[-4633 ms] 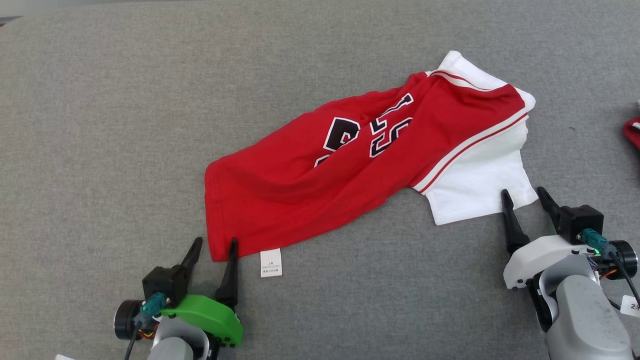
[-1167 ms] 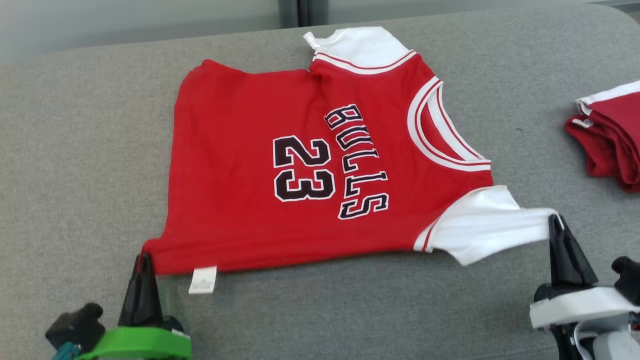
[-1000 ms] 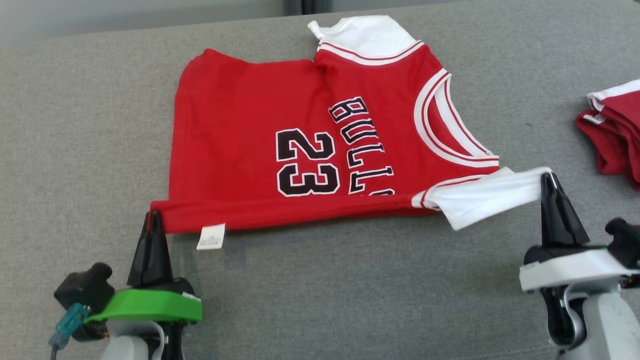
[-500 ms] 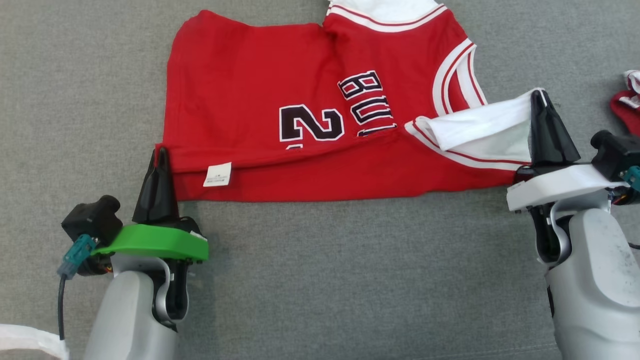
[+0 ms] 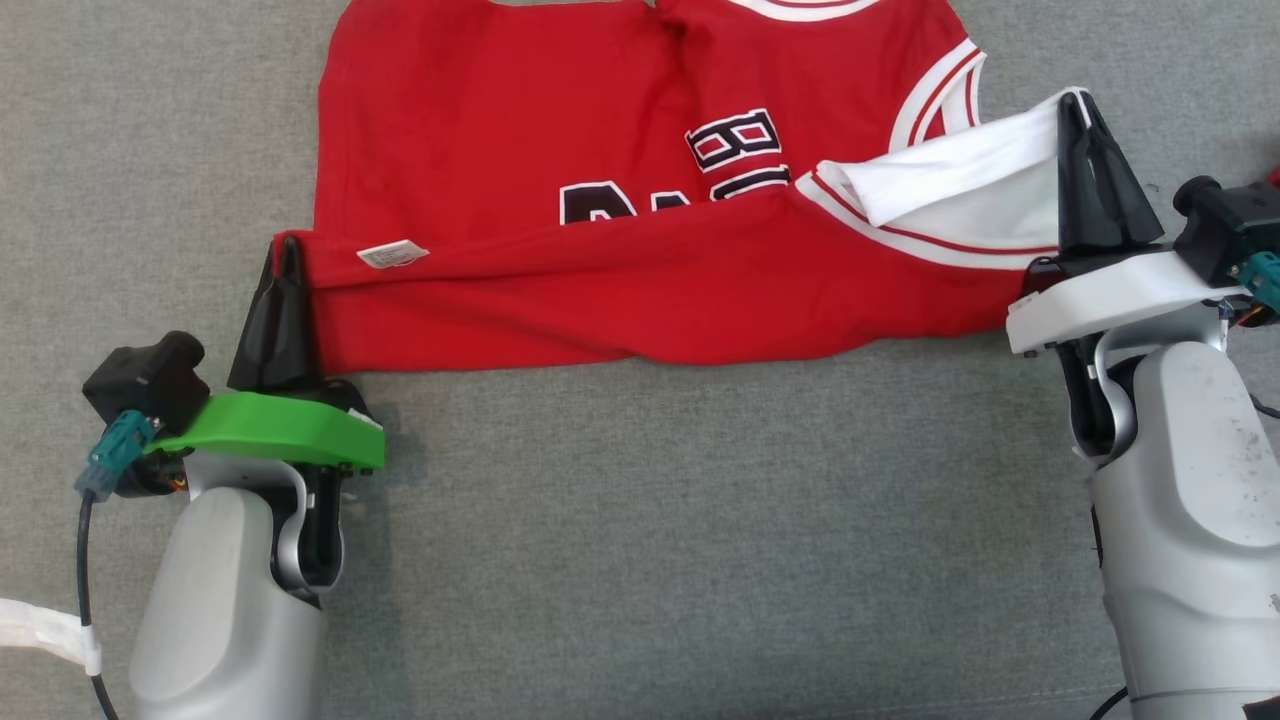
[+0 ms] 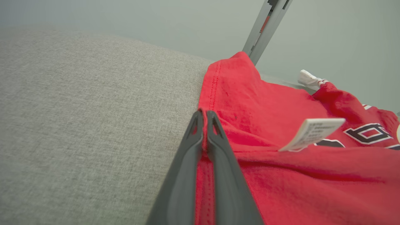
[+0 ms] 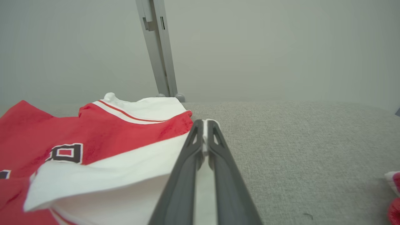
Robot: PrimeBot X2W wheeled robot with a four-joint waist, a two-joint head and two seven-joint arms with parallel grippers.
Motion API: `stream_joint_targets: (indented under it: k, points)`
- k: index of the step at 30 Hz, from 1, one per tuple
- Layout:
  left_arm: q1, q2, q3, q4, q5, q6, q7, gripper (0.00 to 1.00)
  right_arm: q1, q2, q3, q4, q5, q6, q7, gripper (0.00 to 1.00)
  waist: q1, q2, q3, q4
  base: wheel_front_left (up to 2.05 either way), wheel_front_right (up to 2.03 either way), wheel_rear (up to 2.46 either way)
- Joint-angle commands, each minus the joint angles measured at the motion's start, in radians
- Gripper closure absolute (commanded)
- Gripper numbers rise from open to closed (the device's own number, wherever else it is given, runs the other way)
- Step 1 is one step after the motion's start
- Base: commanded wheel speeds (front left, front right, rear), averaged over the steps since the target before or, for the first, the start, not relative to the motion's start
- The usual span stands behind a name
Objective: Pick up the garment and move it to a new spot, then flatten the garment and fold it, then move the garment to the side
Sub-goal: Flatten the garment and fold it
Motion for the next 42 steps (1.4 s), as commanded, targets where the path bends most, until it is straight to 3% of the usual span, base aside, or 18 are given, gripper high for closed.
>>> stream_joint_targets:
  k: [1,13,21,27,28,29,30,31,32,33,42]
  points:
    - [-0.009,-0.001,0.008,0.000,0.003,0.004,-0.003,0.00,-0.008,-0.004,0.001,-0.015,-0.003,-0.002,-0.004,0.00,0.0000,0.0000,-0.002,0.000,0.00,0.00,0.00]
    - [0.113,-0.033,0.049,-0.033,0.055,0.004,-0.003,0.00,0.196,-0.004,-0.017,-0.130,-0.053,-0.002,-0.004,0.00,0.0000,0.0000,-0.016,-0.005,0.00,0.00,0.00]
    - [0.104,-0.021,0.043,0.054,0.068,0.004,-0.001,0.00,0.226,-0.004,-0.037,-0.047,-0.052,-0.002,-0.004,0.00,0.0000,0.0000,0.002,-0.005,0.00,0.00,0.00]
    - [0.112,-0.027,0.028,0.172,0.076,0.004,0.007,0.00,0.202,-0.003,-0.012,0.085,-0.049,-0.002,-0.001,0.00,0.0000,0.0000,-0.002,0.003,0.00,0.00,0.00]
    - [0.114,-0.027,0.021,0.196,0.078,0.004,0.008,0.00,0.202,-0.001,-0.006,0.104,-0.048,-0.002,-0.001,0.38,0.0000,0.0000,-0.004,0.005,0.00,0.00,0.00]
    - [0.114,-0.028,0.014,0.222,0.070,0.004,0.010,0.00,0.199,-0.001,-0.003,0.118,-0.044,-0.002,0.000,1.00,0.0000,0.0000,-0.006,0.006,0.00,0.00,0.00]
    - [0.113,-0.028,0.006,0.242,0.064,0.004,0.012,0.05,0.196,-0.001,-0.001,0.125,-0.041,-0.002,0.002,1.00,0.0000,0.0000,-0.007,0.007,0.00,0.00,0.00]
    - [0.108,-0.025,-0.006,0.259,0.058,0.004,0.014,0.46,0.193,-0.001,0.003,0.132,-0.037,-0.002,0.002,1.00,0.0000,0.0000,-0.009,0.008,0.00,0.00,0.00]
    - [0.103,-0.023,-0.018,0.275,0.050,0.004,0.014,0.62,0.193,-0.001,0.004,0.137,-0.028,-0.002,0.002,1.00,0.0000,0.0000,-0.011,0.009,0.00,0.00,0.00]
    - [0.098,-0.021,-0.035,0.292,0.040,0.004,0.014,1.00,0.192,-0.001,0.002,0.137,-0.019,-0.002,0.002,1.00,0.0000,0.0000,-0.013,0.010,0.00,0.00,0.00]
    - [0.069,-0.004,-0.183,0.250,-0.100,0.000,0.009,1.00,0.197,-0.004,-0.009,0.093,0.049,-0.002,-0.002,1.00,0.0000,0.0000,-0.068,0.015,0.00,0.00,0.00]
